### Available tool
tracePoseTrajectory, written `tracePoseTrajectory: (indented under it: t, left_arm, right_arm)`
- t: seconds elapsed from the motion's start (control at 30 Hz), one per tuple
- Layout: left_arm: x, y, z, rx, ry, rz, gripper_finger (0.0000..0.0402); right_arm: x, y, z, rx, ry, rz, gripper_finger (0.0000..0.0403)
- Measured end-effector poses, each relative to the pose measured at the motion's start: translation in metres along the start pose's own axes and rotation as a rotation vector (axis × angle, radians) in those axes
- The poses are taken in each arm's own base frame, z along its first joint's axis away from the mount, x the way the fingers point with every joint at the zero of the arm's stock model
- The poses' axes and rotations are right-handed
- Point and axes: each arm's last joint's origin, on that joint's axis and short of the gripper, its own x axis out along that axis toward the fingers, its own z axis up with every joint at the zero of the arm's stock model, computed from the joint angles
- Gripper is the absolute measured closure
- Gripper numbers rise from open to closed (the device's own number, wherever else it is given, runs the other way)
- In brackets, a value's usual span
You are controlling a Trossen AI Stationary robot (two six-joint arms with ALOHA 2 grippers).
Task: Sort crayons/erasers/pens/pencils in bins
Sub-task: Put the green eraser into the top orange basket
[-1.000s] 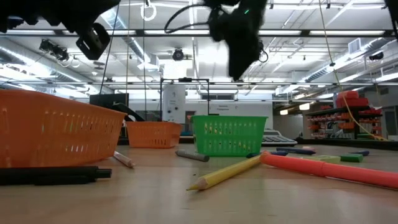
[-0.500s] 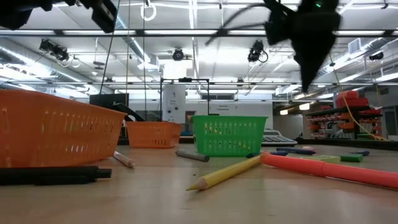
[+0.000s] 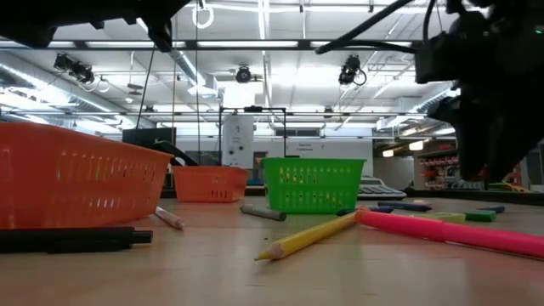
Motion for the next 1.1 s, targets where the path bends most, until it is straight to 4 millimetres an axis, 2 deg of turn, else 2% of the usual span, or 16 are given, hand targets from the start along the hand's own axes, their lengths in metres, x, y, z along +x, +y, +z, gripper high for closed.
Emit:
tracePoseTrajectory:
  t: [0.23, 0.33, 0.5, 0.6, 0.87, 1.1]
  left_arm:
    - [0.002, 0.010, -0.003, 0.014, 0.038, 0.048, 0.0287]
    - [0.003, 0.015, -0.005, 0.017, 0.059, 0.072, 0.0273]
    - [0.004, 0.025, -0.004, 0.104, 0.056, 0.116, 0.0250]
    - [0.005, 0.029, -0.003, 0.133, 0.050, 0.134, 0.0239]
    - [0.005, 0.032, -0.002, 0.134, 0.045, 0.148, 0.0227]
    - [0.005, 0.033, -0.004, 0.174, 0.067, 0.151, 0.0227]
  right_arm:
    - [0.003, -0.003, -0.001, -0.182, -0.033, -0.069, 0.0232]
    - [0.006, -0.002, 0.002, -0.214, -0.055, -0.051, 0.0227]
    - [0.016, 0.006, 0.001, -0.257, -0.201, 0.015, 0.0216]
    - [0.019, 0.006, -0.005, -0.305, -0.189, 0.008, 0.0210]
    - [0.030, -0.002, -0.020, -0.304, -0.154, -0.044, 0.0205]
    - [0.043, -0.007, -0.035, -0.273, -0.216, -0.023, 0.0205]
